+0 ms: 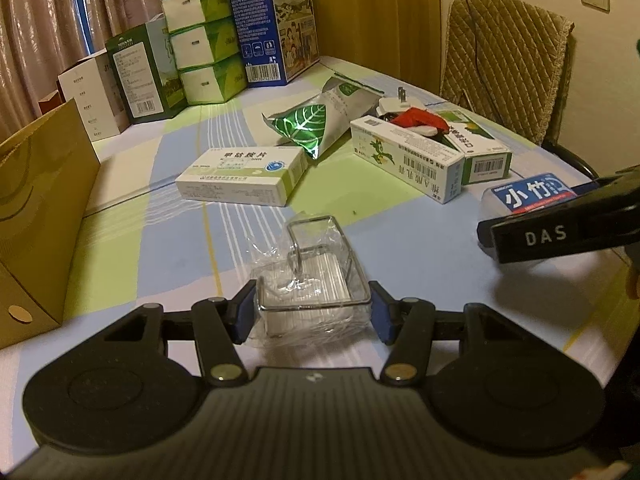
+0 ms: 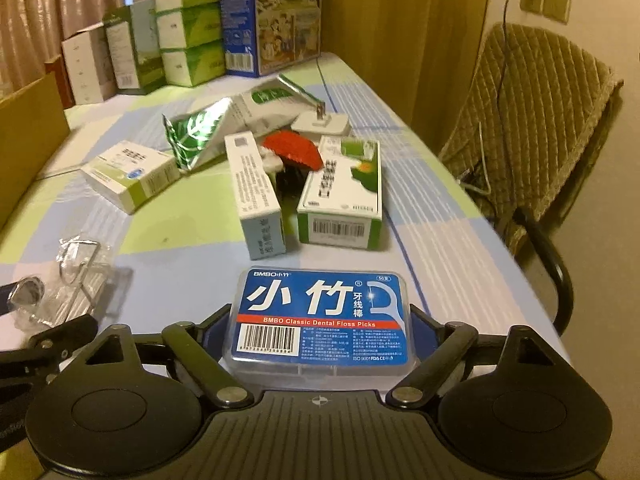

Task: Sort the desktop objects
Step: 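Carry both held items to the cardboard box and release the hook package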

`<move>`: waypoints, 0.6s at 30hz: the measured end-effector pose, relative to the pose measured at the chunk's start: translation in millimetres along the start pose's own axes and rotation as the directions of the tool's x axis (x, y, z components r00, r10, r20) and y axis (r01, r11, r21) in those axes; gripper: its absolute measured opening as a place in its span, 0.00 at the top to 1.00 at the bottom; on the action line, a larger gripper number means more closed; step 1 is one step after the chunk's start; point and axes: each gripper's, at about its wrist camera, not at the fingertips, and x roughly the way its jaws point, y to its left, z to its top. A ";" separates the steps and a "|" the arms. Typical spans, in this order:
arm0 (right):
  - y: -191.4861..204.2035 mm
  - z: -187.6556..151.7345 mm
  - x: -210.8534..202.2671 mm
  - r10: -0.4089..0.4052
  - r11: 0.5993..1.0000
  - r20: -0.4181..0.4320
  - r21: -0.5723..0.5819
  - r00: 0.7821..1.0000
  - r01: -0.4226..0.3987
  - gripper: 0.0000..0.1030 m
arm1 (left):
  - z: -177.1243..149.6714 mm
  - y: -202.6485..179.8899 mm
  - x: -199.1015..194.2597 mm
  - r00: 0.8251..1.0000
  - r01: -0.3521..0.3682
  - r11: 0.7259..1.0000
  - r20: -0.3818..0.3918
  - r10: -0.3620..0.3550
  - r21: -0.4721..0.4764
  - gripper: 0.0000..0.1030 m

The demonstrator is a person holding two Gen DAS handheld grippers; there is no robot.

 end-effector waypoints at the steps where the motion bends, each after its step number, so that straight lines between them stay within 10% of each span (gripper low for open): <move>1: 0.9 1.2 -4.2 0.010 1.000 0.005 0.000 1.000 -0.010 0.19 | 1.2 1.1 -2.1 1.000 0.001 1.000 0.002 -0.001 -0.004 0.50; 11: 39.7 43.0 -48.9 0.150 0.988 0.091 -0.033 0.984 -0.148 0.19 | 28.5 36.9 -53.0 0.997 -0.033 0.999 0.073 0.035 -0.038 0.50; 18: 118.4 97.4 -72.8 0.354 0.933 0.135 -0.120 0.926 -0.339 0.19 | 58.0 118.5 -109.6 0.980 -0.136 0.984 0.127 0.150 -0.117 0.50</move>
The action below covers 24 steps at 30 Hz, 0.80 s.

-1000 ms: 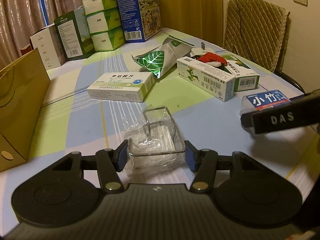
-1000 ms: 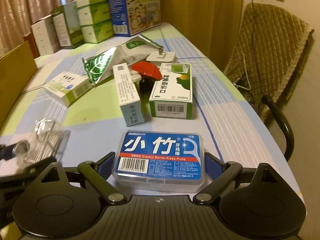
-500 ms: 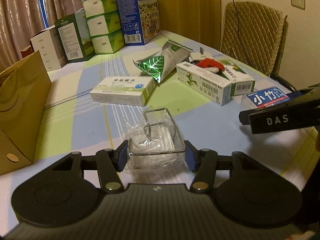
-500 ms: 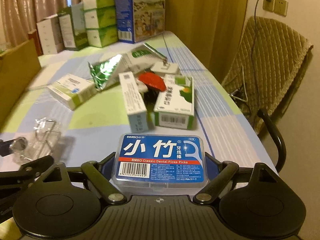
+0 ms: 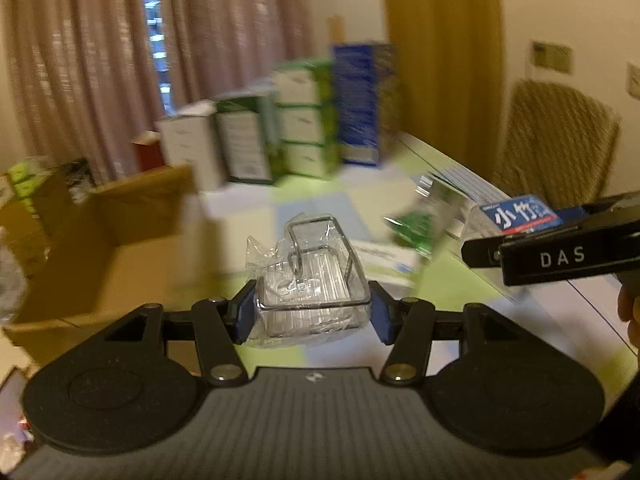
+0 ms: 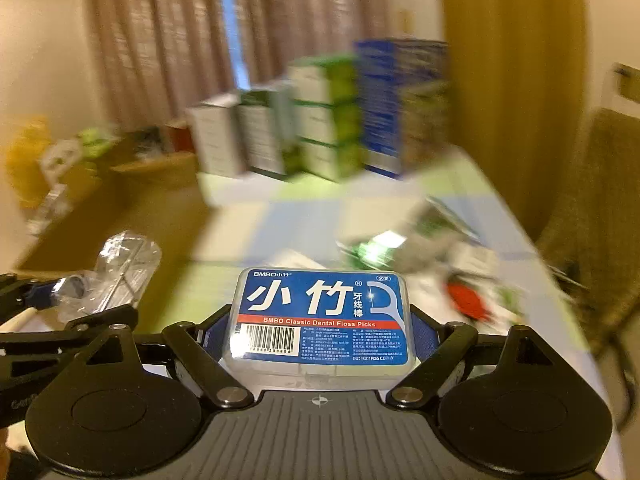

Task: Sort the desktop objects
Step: 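Carry both held items to the cardboard box and release the hook package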

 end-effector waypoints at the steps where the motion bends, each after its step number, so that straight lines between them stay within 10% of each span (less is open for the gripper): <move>1: 13.5 9.5 4.1 0.030 0.999 0.006 -0.014 1.000 -0.030 0.19 | 6.0 15.3 -4.8 1.000 -0.018 1.000 0.005 0.018 -0.007 0.50; 13: 141.8 78.6 94.6 0.261 0.959 -0.030 -0.104 0.965 -0.262 0.19 | 22.8 175.8 16.0 0.984 -0.170 0.985 -0.053 0.169 -0.007 0.50; 24: 173.1 85.1 173.4 0.263 0.956 -0.095 -0.108 0.960 -0.273 0.19 | 6.4 217.1 80.3 0.988 -0.122 0.993 -0.097 0.122 0.009 0.49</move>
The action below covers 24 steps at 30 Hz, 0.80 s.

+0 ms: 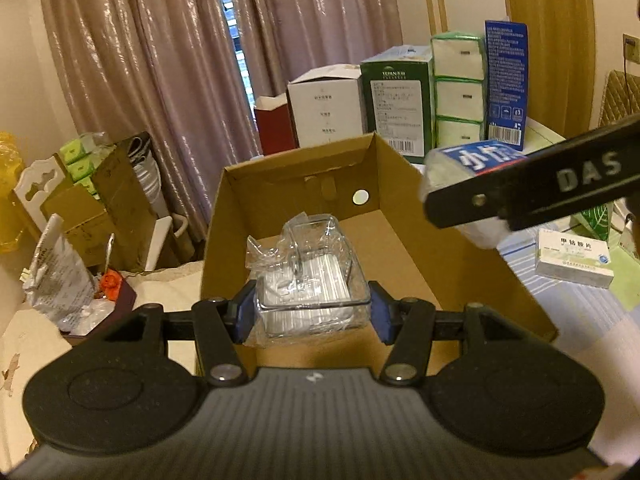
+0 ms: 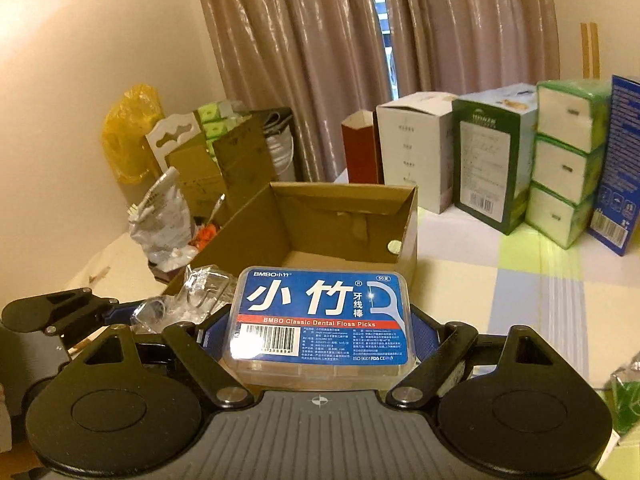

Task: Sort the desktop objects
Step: 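Carry both held items to the cardboard box and release the hook package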

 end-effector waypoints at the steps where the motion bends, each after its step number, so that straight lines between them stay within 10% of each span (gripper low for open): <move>1: -0.6 -0.8 4.5 -0.002 1.000 -0.005 0.002 1.000 0.002 0.19 | -1.3 0.6 5.2 1.000 0.002 1.000 -0.006 -0.002 -0.003 0.49; 24: -0.7 -0.2 -0.1 0.020 0.999 0.032 0.037 0.999 -0.021 0.06 | -21.8 16.0 -51.7 0.996 -0.056 0.993 0.066 0.063 -0.102 0.40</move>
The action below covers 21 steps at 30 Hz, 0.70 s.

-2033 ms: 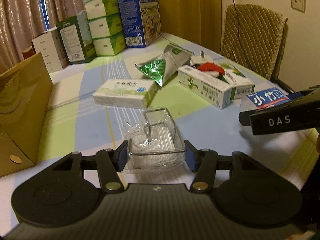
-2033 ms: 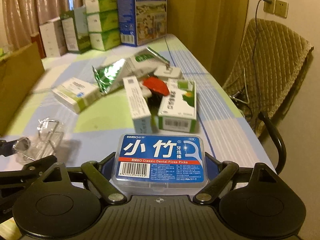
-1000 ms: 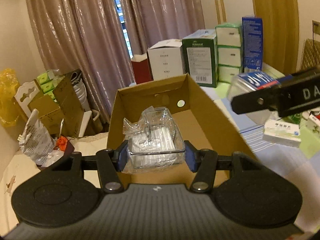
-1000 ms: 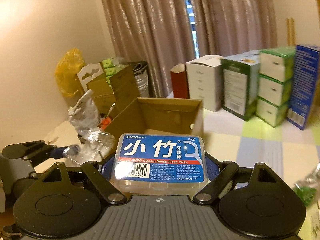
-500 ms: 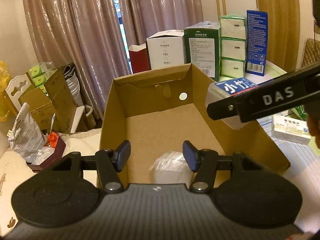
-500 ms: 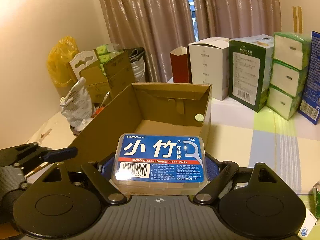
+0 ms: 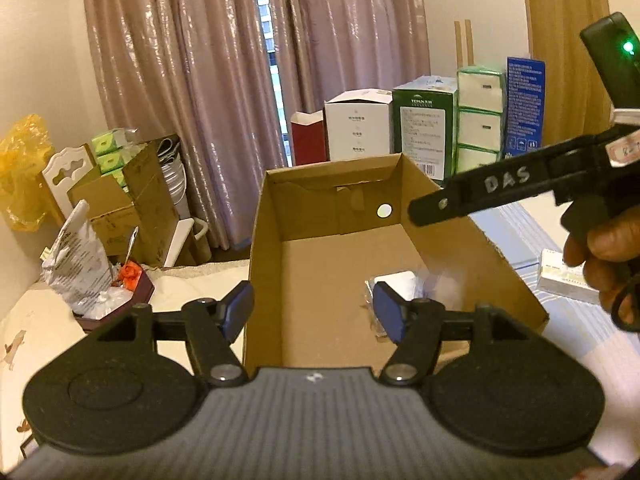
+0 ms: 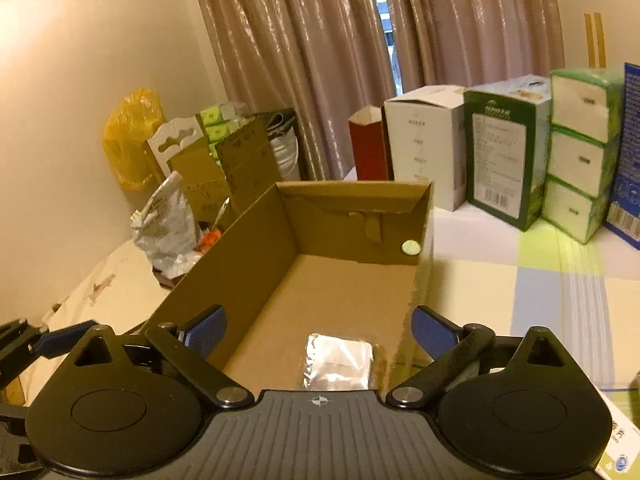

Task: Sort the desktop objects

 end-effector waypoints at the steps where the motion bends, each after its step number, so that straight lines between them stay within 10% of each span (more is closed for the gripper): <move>1: -2.4 -0.1 -6.2 -0.004 1.000 0.006 0.007 1.000 0.004 0.06 | -0.8 -1.1 -3.1 1.000 -0.001 1.000 -0.001 0.001 -0.005 0.40; 21: -96.4 -111.6 -202.2 -0.285 0.950 0.015 0.138 0.958 0.280 0.02 | -7.7 -92.0 -84.3 0.997 0.075 0.991 0.023 -0.073 -0.112 0.15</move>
